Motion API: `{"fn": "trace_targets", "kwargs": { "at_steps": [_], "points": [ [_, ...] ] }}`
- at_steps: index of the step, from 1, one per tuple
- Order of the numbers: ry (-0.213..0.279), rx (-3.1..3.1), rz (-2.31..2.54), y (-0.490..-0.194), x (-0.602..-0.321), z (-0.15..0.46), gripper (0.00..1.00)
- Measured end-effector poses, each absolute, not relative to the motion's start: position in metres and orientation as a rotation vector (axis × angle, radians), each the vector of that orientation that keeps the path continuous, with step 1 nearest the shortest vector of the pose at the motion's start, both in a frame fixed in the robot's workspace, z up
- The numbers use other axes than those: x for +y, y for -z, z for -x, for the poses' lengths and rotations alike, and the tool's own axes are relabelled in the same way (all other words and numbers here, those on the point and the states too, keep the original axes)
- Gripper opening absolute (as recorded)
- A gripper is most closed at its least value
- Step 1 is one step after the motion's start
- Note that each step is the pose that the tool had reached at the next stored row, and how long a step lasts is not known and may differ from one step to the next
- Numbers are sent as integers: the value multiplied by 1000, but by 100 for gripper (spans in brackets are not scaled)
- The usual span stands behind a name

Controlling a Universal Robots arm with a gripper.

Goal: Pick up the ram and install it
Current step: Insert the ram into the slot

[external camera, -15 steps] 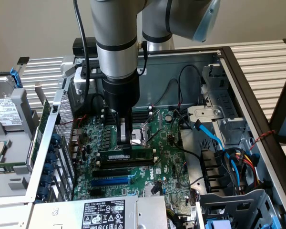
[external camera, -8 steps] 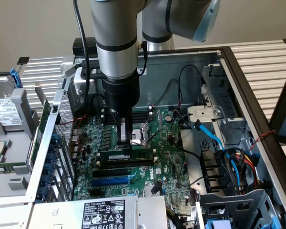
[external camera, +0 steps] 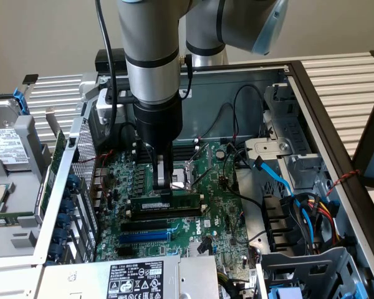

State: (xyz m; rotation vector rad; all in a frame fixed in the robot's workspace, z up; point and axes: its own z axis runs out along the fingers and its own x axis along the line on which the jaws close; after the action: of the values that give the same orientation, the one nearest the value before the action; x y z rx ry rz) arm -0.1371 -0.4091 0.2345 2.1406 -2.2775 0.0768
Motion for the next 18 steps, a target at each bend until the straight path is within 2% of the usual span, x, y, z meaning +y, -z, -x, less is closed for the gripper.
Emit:
{"fn": "trace_targets", "kwargs": {
  "at_steps": [18],
  "points": [
    [-77,-2277,-2141,-233,-409,137,12]
  ]
}}
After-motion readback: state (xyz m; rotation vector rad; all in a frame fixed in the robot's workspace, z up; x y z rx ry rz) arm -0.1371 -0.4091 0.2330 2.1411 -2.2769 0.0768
